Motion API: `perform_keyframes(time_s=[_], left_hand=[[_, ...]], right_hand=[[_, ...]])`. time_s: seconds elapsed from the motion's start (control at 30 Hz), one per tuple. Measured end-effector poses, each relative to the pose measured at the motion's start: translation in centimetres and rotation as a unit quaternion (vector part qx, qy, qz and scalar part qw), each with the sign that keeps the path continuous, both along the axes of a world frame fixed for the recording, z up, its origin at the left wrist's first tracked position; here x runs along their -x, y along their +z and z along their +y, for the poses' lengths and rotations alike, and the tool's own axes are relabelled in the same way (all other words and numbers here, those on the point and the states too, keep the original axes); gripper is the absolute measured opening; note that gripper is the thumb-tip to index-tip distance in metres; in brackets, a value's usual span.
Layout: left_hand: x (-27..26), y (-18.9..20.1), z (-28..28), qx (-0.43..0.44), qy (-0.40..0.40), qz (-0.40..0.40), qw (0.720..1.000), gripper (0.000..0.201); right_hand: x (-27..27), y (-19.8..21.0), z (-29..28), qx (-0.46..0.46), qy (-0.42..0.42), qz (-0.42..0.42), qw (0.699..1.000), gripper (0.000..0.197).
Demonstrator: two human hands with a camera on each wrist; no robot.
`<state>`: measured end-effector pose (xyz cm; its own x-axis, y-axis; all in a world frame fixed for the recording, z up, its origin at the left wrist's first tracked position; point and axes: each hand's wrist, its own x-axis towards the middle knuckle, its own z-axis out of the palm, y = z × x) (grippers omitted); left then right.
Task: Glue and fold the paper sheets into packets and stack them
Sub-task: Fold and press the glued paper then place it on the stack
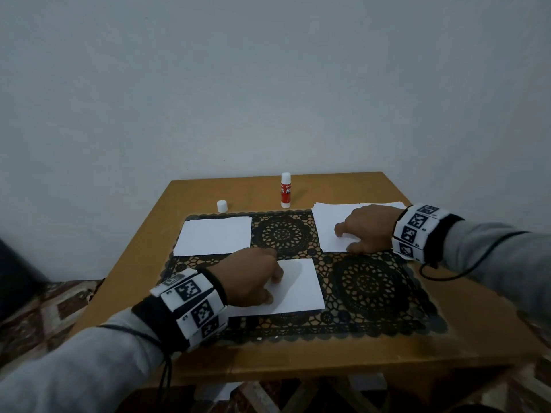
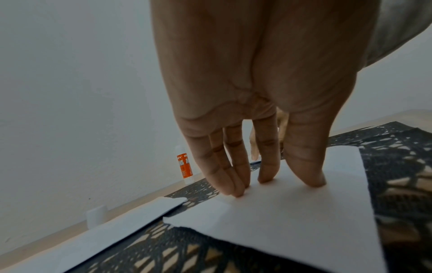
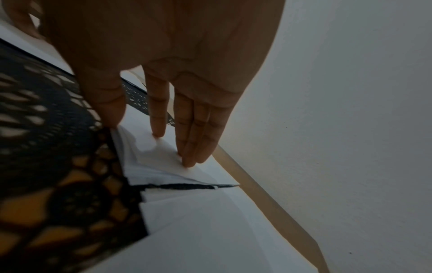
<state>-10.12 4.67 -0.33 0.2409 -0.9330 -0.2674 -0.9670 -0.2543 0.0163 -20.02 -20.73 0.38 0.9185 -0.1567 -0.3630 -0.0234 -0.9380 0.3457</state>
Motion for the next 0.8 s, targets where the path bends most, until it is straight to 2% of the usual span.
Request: perform_keyframes(time_s=[0.17,0.3,0.37,0.5,0.63,0.8], left_hand=[[-0.1,-0.2,0.1,0.008,0.001,-0.003,1.0,0.04],[0.0,-0.2,0.3,0.012,0.001,-0.005,1.0,0.039],[0.1,-0.2,0.3,0.014,0.0,-0.007,1.0,0.041],[0.2,-0.2,0.5,0.014,-0.001,-0.012,1.0,0.043],[0.5,-0.2,0.4,0.012,0.003,-0.017,1.0,0.043],[0.7,-0.1,0.5,0.015,0.02,-0.008,1.0,0.041]], right_hand=[[0.5,-0.8,0.5,0.014,0.039,-0.039,0.998,0.03],[0.5,-1.4,0.8,0.037,0.037,-0.057,0.997,0.019],[0.7,-1.4,0.7,0.018,0.033,-0.086,0.996,0.015],[1.1,-1.1,0.1,-0.088,0.009,-0.148,0.985,0.013],[1.2,-0.6,-0.4,-0.184,-0.07,-0.188,0.962,0.027],[1.6,-0.1,-0.5,-0.19,-0.099,-0.228,0.95,0.031]])
